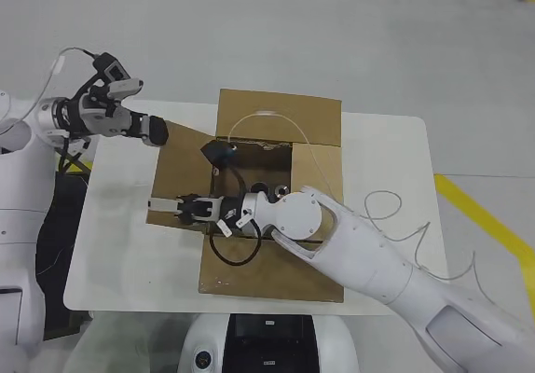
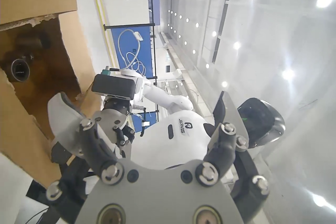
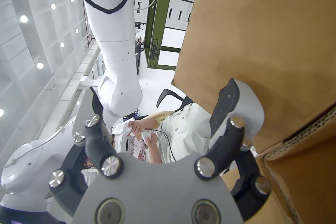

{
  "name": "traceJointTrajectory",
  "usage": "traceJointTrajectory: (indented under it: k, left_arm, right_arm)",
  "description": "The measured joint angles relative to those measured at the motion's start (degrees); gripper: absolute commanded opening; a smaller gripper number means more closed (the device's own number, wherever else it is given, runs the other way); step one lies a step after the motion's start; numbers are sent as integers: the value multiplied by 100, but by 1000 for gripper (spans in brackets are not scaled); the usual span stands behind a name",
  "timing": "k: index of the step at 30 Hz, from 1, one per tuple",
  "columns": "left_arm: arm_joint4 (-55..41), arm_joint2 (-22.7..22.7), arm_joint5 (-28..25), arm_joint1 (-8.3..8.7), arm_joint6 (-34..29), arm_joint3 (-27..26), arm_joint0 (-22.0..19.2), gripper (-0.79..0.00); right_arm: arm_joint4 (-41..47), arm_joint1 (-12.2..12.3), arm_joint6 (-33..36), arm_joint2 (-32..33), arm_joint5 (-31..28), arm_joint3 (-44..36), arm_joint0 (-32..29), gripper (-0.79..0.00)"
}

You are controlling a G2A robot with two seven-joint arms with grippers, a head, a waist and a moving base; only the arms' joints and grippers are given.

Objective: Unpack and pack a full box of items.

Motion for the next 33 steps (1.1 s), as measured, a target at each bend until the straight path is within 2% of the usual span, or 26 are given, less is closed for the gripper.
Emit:
traceJointTrajectory:
  k: [7, 15, 26, 33]
  left_arm:
    - [275, 367, 154, 47, 0, 223, -38, 0]
    - [353, 507, 164, 161, 0, 419, 53, 0]
    - [392, 736, 62, 298, 0, 686, 143, 0]
    - [551, 1006, -7, 293, 0, 1056, 91, 0]
  right_arm:
    - [-308, 6, 10, 163, 108, -66, -179, 0]
    - [-731, 152, 48, 541, 279, -497, -588, 0]
    - [-1283, 575, 228, 1682, 483, -1822, -1690, 0]
    - [-1467, 797, 445, 2443, 524, -2535, -2405, 0]
